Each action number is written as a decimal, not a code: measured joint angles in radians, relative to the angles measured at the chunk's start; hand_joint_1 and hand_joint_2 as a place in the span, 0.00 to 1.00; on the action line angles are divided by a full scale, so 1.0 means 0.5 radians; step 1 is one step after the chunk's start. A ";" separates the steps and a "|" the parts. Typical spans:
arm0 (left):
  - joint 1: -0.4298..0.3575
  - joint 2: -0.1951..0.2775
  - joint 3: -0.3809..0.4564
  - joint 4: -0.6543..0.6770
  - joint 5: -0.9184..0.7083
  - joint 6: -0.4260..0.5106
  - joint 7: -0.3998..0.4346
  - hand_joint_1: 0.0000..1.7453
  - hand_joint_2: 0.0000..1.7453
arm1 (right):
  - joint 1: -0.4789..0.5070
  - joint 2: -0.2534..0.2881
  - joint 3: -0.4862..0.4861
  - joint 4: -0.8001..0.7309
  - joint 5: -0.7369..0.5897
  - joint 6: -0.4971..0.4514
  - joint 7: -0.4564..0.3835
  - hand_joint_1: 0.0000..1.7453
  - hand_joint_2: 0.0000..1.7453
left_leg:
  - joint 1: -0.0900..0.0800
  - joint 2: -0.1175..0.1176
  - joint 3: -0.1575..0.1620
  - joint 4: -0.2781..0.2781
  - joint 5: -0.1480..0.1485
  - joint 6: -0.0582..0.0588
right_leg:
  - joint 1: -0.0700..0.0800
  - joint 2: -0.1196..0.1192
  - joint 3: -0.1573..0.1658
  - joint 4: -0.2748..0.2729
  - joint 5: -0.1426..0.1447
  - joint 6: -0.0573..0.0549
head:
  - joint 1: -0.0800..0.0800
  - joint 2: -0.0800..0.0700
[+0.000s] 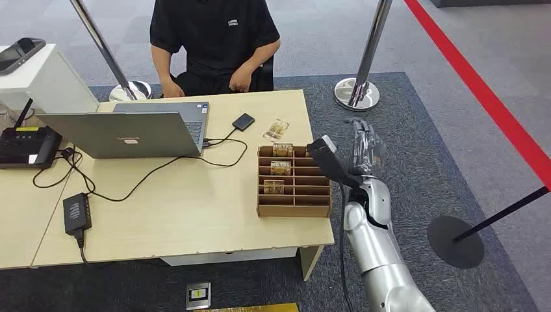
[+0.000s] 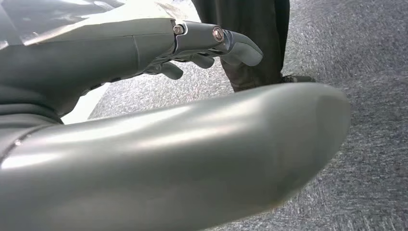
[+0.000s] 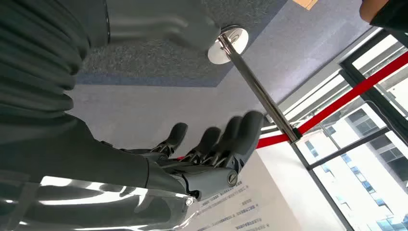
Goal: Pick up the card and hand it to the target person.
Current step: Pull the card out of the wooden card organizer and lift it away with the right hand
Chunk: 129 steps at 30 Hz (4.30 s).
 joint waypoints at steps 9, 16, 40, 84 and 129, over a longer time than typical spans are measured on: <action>0.000 0.001 0.000 -0.001 -0.017 0.000 0.002 0.00 0.00 | -0.038 -0.011 0.082 0.023 0.088 0.078 0.076 0.58 1.00 | 0.000 0.000 0.000 0.000 0.000 0.000 | 0.000 0.000 0.000 0.000 0.000 0.000 | 0.000 0.000; 0.000 0.001 0.000 -0.001 -0.016 0.000 0.002 0.00 0.00 | -0.063 -0.019 0.137 0.059 0.125 0.125 0.103 0.60 1.00 | 0.000 0.000 0.000 0.000 0.000 0.000 | 0.000 0.000 0.000 0.000 0.000 0.000 | 0.000 0.000; -0.005 0.002 0.000 -0.001 -0.024 -0.008 0.013 0.00 0.00 | -0.245 0.002 0.282 0.395 0.298 0.222 0.258 0.38 1.00 | 0.000 -0.001 0.000 0.000 0.000 0.000 | 0.000 0.000 0.000 0.000 0.000 0.000 | 0.000 0.000; -0.005 0.002 0.000 -0.001 0.012 -0.007 0.000 0.00 0.00 | -0.373 0.018 0.352 0.667 0.490 0.259 0.468 0.55 1.00 | 0.000 -0.001 0.000 0.000 0.000 0.000 | 0.000 0.000 0.000 0.000 0.000 0.000 | 0.000 0.000; -0.015 0.002 -0.002 -0.001 -0.033 -0.013 0.018 0.00 0.00 | -0.359 0.009 0.348 0.566 0.521 0.393 0.422 0.84 1.00 | 0.000 0.000 0.001 0.001 0.004 -0.001 | 0.000 0.000 0.000 0.000 0.003 -0.002 | 0.000 0.000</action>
